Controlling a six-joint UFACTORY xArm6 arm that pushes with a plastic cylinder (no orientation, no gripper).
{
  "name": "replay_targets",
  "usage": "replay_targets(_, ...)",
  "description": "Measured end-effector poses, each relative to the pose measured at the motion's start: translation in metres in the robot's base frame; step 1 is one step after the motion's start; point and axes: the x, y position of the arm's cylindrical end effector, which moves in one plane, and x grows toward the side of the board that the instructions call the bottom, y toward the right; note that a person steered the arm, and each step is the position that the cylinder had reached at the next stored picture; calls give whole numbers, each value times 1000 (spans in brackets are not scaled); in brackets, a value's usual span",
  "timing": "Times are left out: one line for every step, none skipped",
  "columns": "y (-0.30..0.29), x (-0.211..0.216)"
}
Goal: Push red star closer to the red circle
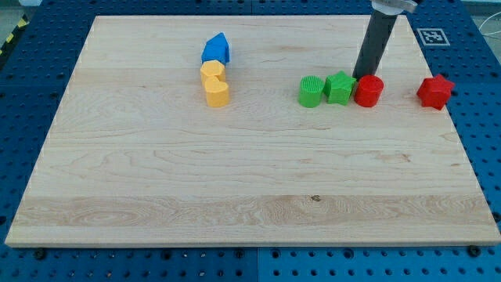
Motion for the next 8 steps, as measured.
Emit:
replay_targets(0,-37)
replay_targets(13,-73)
replay_targets(66,-83)
replay_targets(143,-82)
replay_targets(166,-79)
replay_targets(167,-74)
replay_targets(167,-57)
replay_targets(166,-19)
